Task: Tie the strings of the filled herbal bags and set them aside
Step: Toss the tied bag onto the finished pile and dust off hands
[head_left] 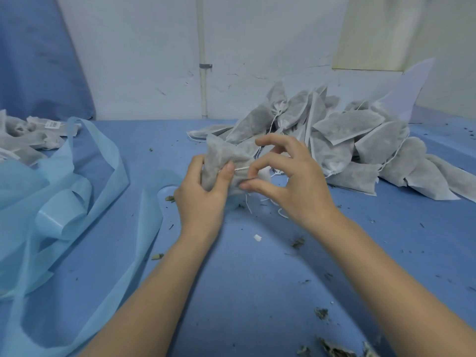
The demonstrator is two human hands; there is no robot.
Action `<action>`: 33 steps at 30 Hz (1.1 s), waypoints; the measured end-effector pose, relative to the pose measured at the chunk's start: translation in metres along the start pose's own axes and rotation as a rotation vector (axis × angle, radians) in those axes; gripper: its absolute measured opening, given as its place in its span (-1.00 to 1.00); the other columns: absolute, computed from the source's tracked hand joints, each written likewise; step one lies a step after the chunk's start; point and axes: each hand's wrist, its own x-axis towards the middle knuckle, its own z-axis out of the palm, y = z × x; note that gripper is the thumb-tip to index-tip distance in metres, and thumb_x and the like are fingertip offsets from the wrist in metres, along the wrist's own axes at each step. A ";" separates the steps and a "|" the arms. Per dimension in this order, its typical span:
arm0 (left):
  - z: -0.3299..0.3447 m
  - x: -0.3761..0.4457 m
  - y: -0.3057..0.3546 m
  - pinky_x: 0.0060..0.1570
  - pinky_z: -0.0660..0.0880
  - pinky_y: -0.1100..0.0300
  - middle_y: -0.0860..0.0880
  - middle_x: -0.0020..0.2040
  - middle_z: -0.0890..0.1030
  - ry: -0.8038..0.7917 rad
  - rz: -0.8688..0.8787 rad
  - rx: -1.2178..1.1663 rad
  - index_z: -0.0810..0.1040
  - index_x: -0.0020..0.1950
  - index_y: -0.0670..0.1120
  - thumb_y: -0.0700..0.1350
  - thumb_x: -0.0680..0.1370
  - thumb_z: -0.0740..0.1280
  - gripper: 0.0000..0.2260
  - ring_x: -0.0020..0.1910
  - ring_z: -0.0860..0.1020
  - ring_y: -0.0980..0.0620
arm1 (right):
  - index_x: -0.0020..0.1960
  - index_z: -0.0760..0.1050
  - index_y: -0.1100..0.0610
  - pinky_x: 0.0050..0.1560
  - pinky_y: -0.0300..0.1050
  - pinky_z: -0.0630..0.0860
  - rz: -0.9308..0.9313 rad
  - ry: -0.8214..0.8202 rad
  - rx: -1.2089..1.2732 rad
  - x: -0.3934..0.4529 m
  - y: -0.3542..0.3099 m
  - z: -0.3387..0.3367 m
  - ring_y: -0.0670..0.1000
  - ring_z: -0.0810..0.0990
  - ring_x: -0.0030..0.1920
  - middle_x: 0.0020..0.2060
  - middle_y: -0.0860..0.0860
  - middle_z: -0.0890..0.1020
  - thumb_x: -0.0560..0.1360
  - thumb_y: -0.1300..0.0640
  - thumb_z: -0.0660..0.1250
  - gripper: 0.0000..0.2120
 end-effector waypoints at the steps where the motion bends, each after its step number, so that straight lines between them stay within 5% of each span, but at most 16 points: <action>1: 0.001 -0.001 0.001 -0.35 0.32 0.38 0.17 -0.42 0.48 -0.030 -0.014 -0.027 0.44 -0.24 0.06 -0.03 0.49 0.41 -0.82 -0.40 0.39 0.25 | -0.22 0.63 0.08 0.11 -0.42 0.25 0.005 0.017 0.025 0.000 0.002 0.000 0.01 0.43 0.01 0.13 -0.03 0.50 0.33 0.11 0.54 -0.89; 8: 0.005 -0.005 0.005 -0.22 0.37 0.14 0.03 -0.34 0.50 -0.082 -0.093 -0.139 0.51 -0.22 -0.03 0.06 0.36 0.35 -0.83 -0.30 0.42 0.08 | -0.18 0.64 0.15 -0.02 -0.38 0.35 -0.044 0.125 -0.030 -0.001 0.009 0.002 0.06 0.52 -0.05 0.03 0.07 0.53 0.35 0.14 0.55 -0.88; 15: 0.007 -0.007 0.011 0.04 0.48 -0.22 -0.06 -0.23 0.58 -0.138 -0.211 -0.284 0.54 -0.22 -0.04 0.03 0.36 0.34 -0.85 -0.15 0.52 -0.07 | -0.16 0.64 0.13 0.01 -0.51 0.29 0.035 0.094 0.007 0.003 0.015 0.002 -0.27 0.45 -0.01 0.05 -0.01 0.50 0.32 0.13 0.57 -0.84; 20: 0.008 -0.010 0.012 -0.16 0.46 0.00 0.02 -0.24 0.60 -0.212 -0.172 -0.273 0.55 -0.15 -0.04 0.03 0.29 0.40 -0.77 -0.22 0.54 0.01 | -0.12 0.61 0.09 0.00 -0.54 0.27 0.083 0.074 0.058 0.003 0.015 -0.001 -0.44 0.42 -0.03 0.02 -0.08 0.53 0.33 0.18 0.55 -0.82; 24: 0.009 -0.009 0.009 -0.09 0.53 0.07 0.03 -0.18 0.64 -0.234 -0.185 -0.214 0.55 -0.08 -0.03 -0.10 0.26 0.39 -0.75 -0.17 0.60 0.03 | 0.04 0.47 -0.19 0.00 -0.39 0.45 0.261 0.014 0.348 0.002 0.011 -0.006 -0.25 0.57 0.00 -0.03 -0.12 0.64 0.37 0.15 0.53 -0.61; 26: 0.009 -0.008 0.008 -0.03 0.54 -0.01 0.00 -0.17 0.65 -0.242 -0.199 -0.229 0.56 -0.07 -0.06 -0.11 0.26 0.40 -0.75 -0.14 0.61 -0.02 | 0.09 0.50 -0.16 0.05 -0.24 0.51 0.350 0.000 0.420 0.001 0.011 -0.005 -0.13 0.59 0.07 -0.01 -0.11 0.64 0.42 0.09 0.49 -0.69; 30: 0.011 -0.010 0.007 -0.14 0.55 0.18 0.06 -0.23 0.66 -0.290 -0.212 -0.288 0.57 -0.09 -0.08 -0.16 0.24 0.38 -0.75 -0.22 0.61 0.09 | -0.04 0.59 -0.04 -0.12 -0.36 0.50 0.410 0.068 0.542 0.001 0.009 0.004 -0.21 0.62 -0.12 -0.17 -0.19 0.66 0.45 0.07 0.45 -0.90; 33: 0.015 -0.012 0.006 -0.10 0.54 0.15 -0.02 -0.16 0.67 -0.340 -0.262 -0.336 0.59 -0.05 -0.12 -0.18 0.23 0.40 -0.70 -0.16 0.63 0.02 | -0.18 0.62 -0.04 -0.13 -0.36 0.50 0.451 0.197 0.520 0.001 0.010 0.006 -0.24 0.61 -0.19 -0.31 -0.23 0.66 0.41 0.09 0.50 -0.93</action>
